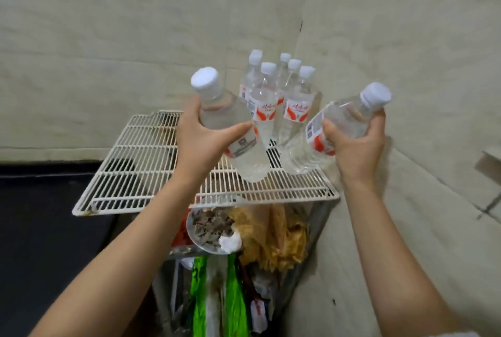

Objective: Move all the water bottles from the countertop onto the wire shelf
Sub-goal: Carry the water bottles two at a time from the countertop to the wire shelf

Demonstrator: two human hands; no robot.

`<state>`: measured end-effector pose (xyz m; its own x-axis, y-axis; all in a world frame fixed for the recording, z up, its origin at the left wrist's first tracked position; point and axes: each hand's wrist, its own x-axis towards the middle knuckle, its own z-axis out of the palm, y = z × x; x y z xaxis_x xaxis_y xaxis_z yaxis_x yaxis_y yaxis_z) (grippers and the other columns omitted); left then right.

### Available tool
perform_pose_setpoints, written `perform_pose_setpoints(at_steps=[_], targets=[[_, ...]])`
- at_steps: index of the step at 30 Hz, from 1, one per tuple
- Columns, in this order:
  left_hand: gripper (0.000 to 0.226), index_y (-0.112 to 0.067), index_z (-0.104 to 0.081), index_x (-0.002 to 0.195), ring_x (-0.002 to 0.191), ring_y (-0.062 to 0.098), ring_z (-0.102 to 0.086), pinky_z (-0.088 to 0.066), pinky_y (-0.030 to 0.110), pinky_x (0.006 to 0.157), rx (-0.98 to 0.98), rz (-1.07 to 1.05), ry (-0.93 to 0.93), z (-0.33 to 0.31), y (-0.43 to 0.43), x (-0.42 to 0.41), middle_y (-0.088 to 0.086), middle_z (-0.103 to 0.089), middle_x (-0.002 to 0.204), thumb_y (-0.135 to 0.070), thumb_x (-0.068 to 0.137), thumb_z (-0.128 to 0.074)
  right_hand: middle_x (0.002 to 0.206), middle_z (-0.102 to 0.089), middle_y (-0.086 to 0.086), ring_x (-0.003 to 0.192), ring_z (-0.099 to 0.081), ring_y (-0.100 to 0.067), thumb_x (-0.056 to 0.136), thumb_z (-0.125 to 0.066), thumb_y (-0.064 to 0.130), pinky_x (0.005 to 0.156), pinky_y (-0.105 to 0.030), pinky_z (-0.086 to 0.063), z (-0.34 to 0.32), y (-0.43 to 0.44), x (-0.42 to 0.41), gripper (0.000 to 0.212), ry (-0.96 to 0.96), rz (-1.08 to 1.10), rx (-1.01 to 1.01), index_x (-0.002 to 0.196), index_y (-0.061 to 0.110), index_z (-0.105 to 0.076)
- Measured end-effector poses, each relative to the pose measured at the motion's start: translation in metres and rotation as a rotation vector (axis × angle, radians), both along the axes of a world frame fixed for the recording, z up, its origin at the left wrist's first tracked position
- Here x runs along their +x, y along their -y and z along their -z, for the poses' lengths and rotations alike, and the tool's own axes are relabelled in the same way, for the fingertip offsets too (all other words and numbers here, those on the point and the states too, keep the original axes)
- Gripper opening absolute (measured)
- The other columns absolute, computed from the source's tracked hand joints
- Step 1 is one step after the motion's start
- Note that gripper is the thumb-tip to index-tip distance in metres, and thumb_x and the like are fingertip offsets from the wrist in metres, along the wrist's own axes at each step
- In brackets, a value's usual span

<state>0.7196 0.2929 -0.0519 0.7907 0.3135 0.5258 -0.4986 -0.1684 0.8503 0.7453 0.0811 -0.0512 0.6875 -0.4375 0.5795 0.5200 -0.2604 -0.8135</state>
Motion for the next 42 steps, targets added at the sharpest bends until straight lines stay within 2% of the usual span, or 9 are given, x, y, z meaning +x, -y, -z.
perform_pose_setpoints(at_steps=[4, 9, 14, 22, 27, 34, 37, 40, 42], targets=[[0.052, -0.033, -0.053, 0.092, 0.091, 0.009, -0.064, -0.055, 0.039, 0.084, -0.012, -0.042, -0.06, 0.006, 0.016, 0.037, -0.012, -0.063, 0.093, -0.038, 0.048, -0.08, 0.12, -0.059, 0.004, 0.109, -0.055, -0.015, 0.068, -0.076, 0.03, 0.086, -0.027, -0.042, 0.002, 0.007, 0.047, 0.069, -0.246, -0.021, -0.174, 0.129, 0.026, -0.043], [0.066, -0.027, -0.055, 0.103, 0.095, 0.018, -0.064, -0.054, 0.045, 0.085, 0.105, -0.062, -0.159, 0.009, 0.034, 0.077, -0.003, -0.067, 0.101, -0.049, 0.044, -0.075, 0.115, -0.055, 0.007, 0.103, -0.057, -0.016, 0.055, -0.065, 0.058, 0.086, -0.037, -0.049, 0.012, 0.023, 0.085, 0.068, -0.29, -0.019, -0.288, 0.116, 0.047, -0.037], [0.083, -0.028, -0.049, 0.119, 0.102, 0.02, -0.062, -0.053, 0.047, 0.086, 0.313, 0.022, -0.228, 0.001, 0.048, 0.11, -0.002, -0.065, 0.113, -0.055, 0.044, -0.072, 0.118, -0.054, 0.009, 0.105, -0.056, -0.013, 0.052, -0.066, 0.06, 0.091, -0.043, -0.049, 0.009, 0.017, 0.106, 0.075, -0.296, -0.128, -0.332, 0.121, 0.052, -0.037], [0.085, -0.026, -0.037, 0.133, 0.111, 0.017, -0.054, -0.047, 0.034, 0.089, 0.535, 0.258, -0.286, -0.015, 0.049, 0.138, -0.001, -0.055, 0.129, -0.029, 0.061, -0.081, 0.127, -0.056, 0.008, 0.116, -0.056, -0.022, 0.062, -0.075, 0.044, 0.097, -0.048, -0.046, 0.003, 0.013, 0.125, 0.083, -0.32, -0.286, -0.375, 0.133, 0.043, -0.033], [0.082, -0.024, -0.034, 0.134, 0.111, 0.012, -0.049, -0.041, 0.027, 0.086, 0.549, 0.338, -0.28, -0.016, 0.047, 0.138, -0.002, -0.051, 0.132, -0.024, 0.065, -0.079, 0.104, -0.065, 0.015, 0.099, -0.063, 0.001, 0.054, -0.07, 0.045, 0.089, -0.036, -0.051, 0.006, 0.017, 0.125, 0.084, -0.287, -0.341, -0.341, 0.131, 0.036, -0.036], [0.09, -0.021, -0.041, 0.13, 0.119, 0.021, -0.051, -0.046, 0.045, 0.097, 0.556, 0.279, -0.256, -0.013, 0.054, 0.139, 0.004, -0.052, 0.13, -0.047, 0.052, -0.078, 0.136, -0.047, 0.001, 0.121, -0.051, -0.014, 0.056, -0.071, 0.058, 0.1, -0.048, -0.045, 0.017, 0.018, 0.122, 0.089, -0.308, -0.31, -0.314, 0.134, 0.048, -0.029], [0.078, -0.017, -0.038, 0.131, 0.114, 0.016, -0.053, -0.047, 0.034, 0.093, 0.521, 0.193, -0.22, -0.002, 0.056, 0.135, 0.0, -0.052, 0.128, -0.031, 0.065, -0.078, 0.143, -0.041, 0.009, 0.125, -0.047, -0.011, 0.058, -0.069, 0.06, 0.102, -0.046, -0.043, 0.023, 0.018, 0.109, 0.091, -0.32, -0.3, -0.298, 0.135, 0.05, -0.021], [0.079, -0.019, -0.031, 0.135, 0.085, -0.005, -0.052, -0.045, 0.004, 0.067, 0.416, 0.183, -0.243, 0.011, 0.055, 0.125, -0.012, -0.049, 0.109, -0.023, 0.07, -0.076, 0.145, -0.037, 0.002, 0.128, -0.042, -0.015, 0.07, -0.062, 0.058, 0.104, -0.048, -0.04, 0.034, 0.016, 0.093, 0.09, -0.364, -0.191, -0.295, 0.141, 0.043, -0.01], [0.079, -0.019, -0.029, 0.137, 0.086, -0.004, -0.05, -0.046, 0.006, 0.074, 0.395, 0.17, -0.258, 0.021, 0.053, 0.119, -0.007, -0.048, 0.112, -0.02, 0.072, -0.075, 0.146, -0.036, -0.003, 0.13, -0.039, -0.017, 0.08, -0.058, 0.047, 0.106, -0.046, -0.037, 0.041, 0.015, 0.082, 0.081, -0.345, -0.119, -0.27, 0.145, 0.032, -0.011]])
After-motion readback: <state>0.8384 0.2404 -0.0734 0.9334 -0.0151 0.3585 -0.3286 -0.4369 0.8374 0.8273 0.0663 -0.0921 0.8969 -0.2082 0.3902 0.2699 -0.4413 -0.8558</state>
